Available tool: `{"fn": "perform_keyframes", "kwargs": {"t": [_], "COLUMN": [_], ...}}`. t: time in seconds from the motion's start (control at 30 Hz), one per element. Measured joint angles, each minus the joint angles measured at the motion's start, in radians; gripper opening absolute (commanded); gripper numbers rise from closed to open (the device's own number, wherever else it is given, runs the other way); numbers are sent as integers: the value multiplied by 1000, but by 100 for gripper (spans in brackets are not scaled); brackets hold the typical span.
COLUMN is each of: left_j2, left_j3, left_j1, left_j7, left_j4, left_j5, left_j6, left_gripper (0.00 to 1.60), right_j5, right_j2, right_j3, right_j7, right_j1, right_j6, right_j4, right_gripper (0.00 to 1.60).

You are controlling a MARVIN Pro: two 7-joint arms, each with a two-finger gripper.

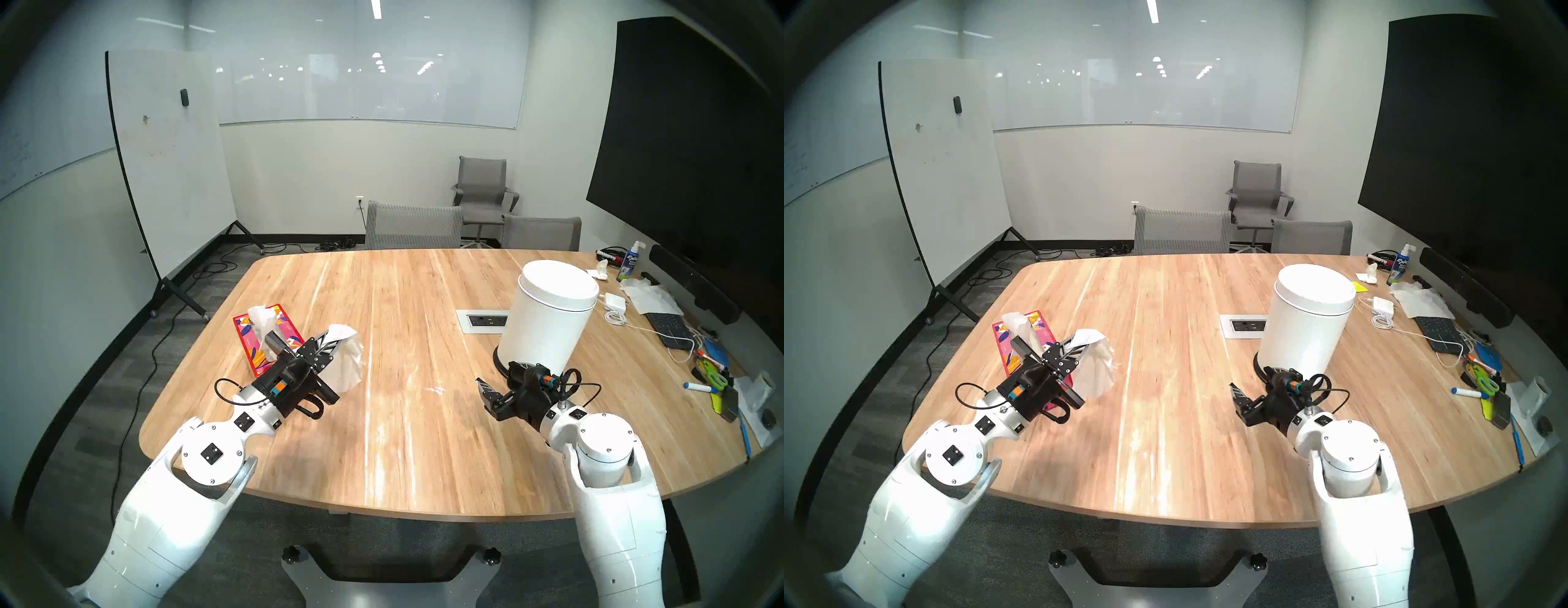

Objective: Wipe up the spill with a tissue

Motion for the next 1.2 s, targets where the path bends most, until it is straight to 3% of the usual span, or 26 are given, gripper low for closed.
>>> {"fn": "perform_keyframes", "kwargs": {"t": [0.3,0.73,1.2], "left_j2": [12,37,10], "left_j3": [-24,-59,-27], "left_j1": [52,145,123], "left_j7": [19,65,84], "left_j4": [-49,-7,59], "left_j5": [-6,41,79], "left_j6": [-103,-307,-347], "left_gripper": [0,0,0], "right_j5": [0,6,7], "right_j2": [0,4,30], "right_j3": [0,18,41], "right_j7": [0,7,41], "right_j1": [0,7,46], "right_j6": [0,2,74], "right_j4": [0,-7,-44], "right_gripper": [160,160,160]}}
